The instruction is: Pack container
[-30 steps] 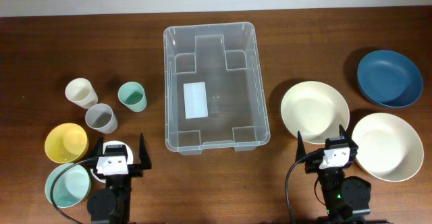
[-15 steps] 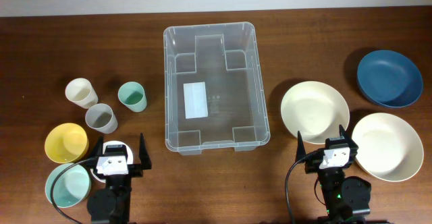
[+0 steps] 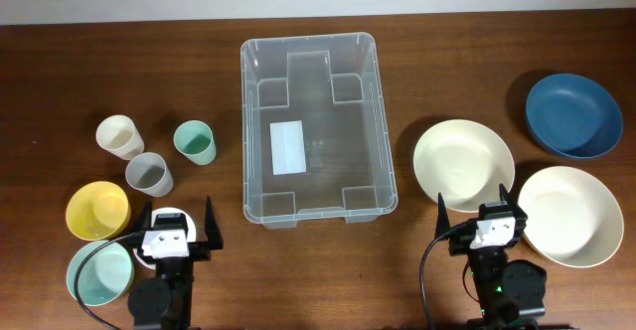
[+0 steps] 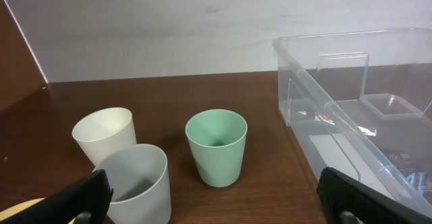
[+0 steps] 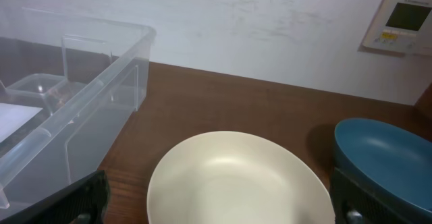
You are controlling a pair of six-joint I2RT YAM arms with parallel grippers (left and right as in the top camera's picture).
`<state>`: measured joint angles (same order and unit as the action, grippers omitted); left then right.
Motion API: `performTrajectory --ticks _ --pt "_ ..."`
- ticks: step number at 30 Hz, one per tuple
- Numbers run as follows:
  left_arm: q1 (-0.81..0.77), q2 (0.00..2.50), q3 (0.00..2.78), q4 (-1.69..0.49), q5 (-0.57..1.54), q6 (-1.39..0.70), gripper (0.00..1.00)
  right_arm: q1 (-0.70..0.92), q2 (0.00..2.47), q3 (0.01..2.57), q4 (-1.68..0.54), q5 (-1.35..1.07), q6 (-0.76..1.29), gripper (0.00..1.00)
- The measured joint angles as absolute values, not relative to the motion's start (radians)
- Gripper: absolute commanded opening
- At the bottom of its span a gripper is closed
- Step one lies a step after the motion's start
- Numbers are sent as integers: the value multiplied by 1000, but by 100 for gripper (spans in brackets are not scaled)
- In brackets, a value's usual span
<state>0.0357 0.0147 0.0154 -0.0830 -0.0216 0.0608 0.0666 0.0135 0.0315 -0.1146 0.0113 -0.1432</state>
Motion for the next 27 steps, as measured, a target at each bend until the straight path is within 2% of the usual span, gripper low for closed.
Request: performTrajectory --ticks 17,27 --pt "36 15 15 -83 -22 61 99 67 14 31 -115 3 -125 99" --pt "36 14 15 -56 -22 33 99 67 22 54 -176 -12 121 99"
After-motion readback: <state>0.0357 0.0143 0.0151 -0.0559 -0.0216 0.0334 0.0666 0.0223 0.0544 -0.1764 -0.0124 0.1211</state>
